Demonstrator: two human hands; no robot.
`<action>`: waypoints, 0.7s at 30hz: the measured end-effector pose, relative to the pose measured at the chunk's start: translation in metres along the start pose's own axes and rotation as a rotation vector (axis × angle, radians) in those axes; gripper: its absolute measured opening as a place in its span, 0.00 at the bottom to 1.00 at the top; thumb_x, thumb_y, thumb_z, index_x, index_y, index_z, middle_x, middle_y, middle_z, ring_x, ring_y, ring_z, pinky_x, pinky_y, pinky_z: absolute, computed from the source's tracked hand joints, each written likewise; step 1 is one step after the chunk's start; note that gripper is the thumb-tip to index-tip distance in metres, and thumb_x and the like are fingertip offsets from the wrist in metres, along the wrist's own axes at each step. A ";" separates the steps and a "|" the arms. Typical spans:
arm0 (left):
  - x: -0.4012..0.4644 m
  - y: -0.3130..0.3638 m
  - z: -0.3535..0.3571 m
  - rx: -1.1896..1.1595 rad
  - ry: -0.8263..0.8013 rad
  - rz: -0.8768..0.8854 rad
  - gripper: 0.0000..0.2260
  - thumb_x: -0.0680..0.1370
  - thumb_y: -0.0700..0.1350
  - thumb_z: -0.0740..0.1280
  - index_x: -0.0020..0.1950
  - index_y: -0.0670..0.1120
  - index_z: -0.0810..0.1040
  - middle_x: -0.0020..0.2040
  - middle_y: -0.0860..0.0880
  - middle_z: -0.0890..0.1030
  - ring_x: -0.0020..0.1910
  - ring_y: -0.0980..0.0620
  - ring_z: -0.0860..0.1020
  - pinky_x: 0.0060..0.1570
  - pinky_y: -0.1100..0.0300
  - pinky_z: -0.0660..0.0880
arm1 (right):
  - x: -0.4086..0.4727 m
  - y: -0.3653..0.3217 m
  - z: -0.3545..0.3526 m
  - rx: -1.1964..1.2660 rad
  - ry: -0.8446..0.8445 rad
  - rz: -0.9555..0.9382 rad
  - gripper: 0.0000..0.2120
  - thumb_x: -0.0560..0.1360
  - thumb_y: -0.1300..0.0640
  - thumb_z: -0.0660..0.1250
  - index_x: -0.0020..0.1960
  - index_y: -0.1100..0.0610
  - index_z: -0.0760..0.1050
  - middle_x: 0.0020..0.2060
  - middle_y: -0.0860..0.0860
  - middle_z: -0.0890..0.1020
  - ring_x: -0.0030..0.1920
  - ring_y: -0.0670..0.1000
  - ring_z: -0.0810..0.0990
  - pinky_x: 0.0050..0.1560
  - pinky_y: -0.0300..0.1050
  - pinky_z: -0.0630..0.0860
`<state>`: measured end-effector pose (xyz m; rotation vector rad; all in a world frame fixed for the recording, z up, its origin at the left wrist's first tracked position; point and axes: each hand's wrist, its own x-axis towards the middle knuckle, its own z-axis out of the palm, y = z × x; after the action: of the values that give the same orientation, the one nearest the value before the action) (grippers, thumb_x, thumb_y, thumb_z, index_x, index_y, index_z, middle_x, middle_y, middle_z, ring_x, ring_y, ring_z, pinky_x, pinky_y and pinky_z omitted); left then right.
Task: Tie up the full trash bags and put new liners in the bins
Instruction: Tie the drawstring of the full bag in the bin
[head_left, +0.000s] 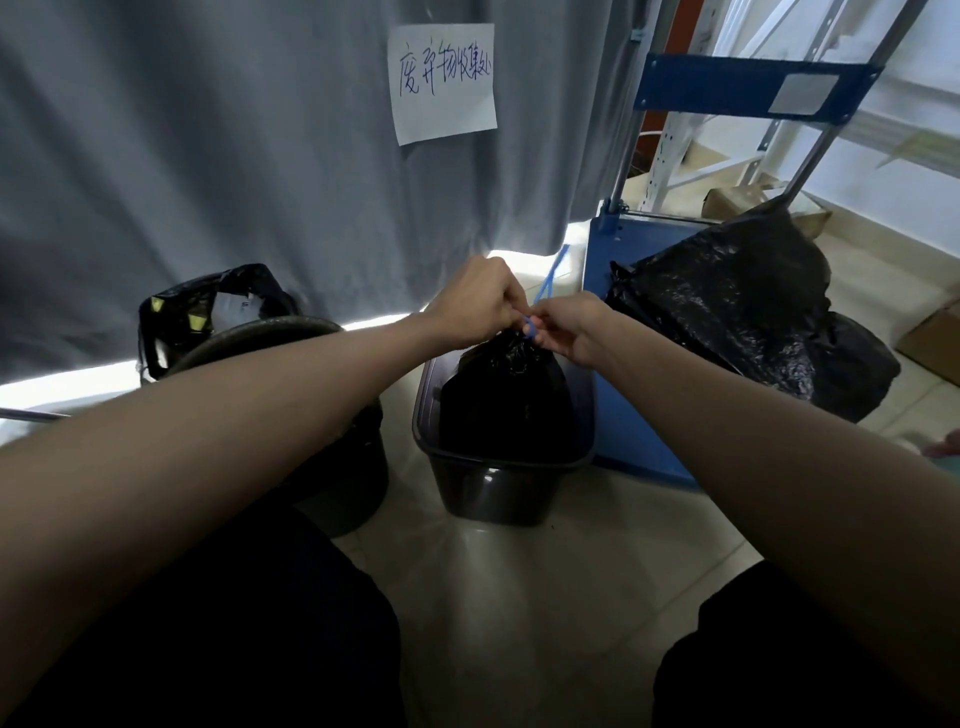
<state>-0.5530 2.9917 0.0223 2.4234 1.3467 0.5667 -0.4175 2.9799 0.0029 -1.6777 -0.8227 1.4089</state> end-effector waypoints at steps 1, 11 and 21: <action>0.002 -0.002 -0.002 -0.017 -0.030 0.001 0.06 0.67 0.42 0.76 0.44 0.47 0.87 0.35 0.48 0.84 0.32 0.60 0.78 0.35 0.66 0.71 | -0.001 0.000 0.000 -0.005 0.007 -0.010 0.10 0.77 0.67 0.63 0.37 0.62 0.72 0.21 0.52 0.74 0.17 0.44 0.71 0.20 0.33 0.71; -0.002 -0.031 -0.029 -0.377 -0.572 -0.208 0.07 0.78 0.36 0.66 0.43 0.44 0.81 0.35 0.49 0.79 0.34 0.56 0.73 0.36 0.63 0.68 | -0.017 -0.005 0.002 -0.114 -0.210 -0.164 0.05 0.74 0.65 0.61 0.45 0.56 0.69 0.32 0.53 0.71 0.36 0.54 0.73 0.28 0.39 0.70; 0.001 -0.033 -0.029 -0.298 -0.658 -0.365 0.10 0.78 0.36 0.58 0.41 0.45 0.76 0.35 0.50 0.74 0.34 0.54 0.70 0.34 0.63 0.63 | -0.022 0.011 0.003 -0.603 -0.172 -0.592 0.02 0.69 0.61 0.71 0.38 0.56 0.81 0.31 0.46 0.79 0.35 0.42 0.74 0.41 0.37 0.72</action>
<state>-0.5906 3.0113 0.0332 1.8168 1.2450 -0.1197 -0.4240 2.9565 0.0034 -1.5300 -1.8053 0.9383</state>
